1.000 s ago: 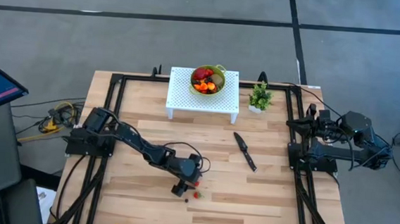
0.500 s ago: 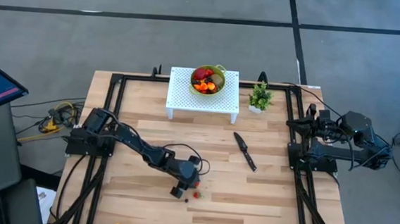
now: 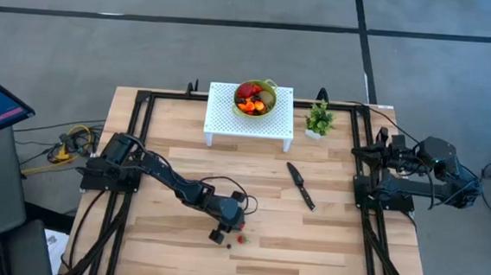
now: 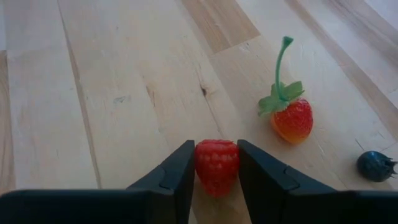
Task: Pick & Place Fruit
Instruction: Put the red raspberry into the green strainer bowl
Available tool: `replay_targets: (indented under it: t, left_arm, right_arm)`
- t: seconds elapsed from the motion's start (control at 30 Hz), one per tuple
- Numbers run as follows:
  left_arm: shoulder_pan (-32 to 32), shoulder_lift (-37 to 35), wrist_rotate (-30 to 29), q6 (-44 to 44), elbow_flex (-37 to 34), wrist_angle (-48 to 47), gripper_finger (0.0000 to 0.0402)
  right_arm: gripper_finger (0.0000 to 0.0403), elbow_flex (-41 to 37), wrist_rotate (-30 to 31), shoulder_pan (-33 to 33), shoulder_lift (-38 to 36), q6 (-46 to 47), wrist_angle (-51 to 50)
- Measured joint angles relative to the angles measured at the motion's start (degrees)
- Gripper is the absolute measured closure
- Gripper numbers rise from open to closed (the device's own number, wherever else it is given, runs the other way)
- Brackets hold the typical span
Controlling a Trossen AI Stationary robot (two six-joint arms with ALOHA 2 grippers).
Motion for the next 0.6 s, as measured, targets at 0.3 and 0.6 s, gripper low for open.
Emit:
replay_targets:
  t: [0.3, 0.6]
  left_arm:
    - [0.0, 0.0, -0.14, -0.55, 0.0, 0.0, 0.0301]
    - [2.74, -3.96, -0.36, -0.15, 0.02, 0.96, 0.0299]
  right_arm:
    - [0.0386, 0.0, 0.0, -0.02, 0.0, 0.0, 0.0]
    - [0.0386, 0.0, 0.0, -0.02, -0.02, 0.0, -0.02]
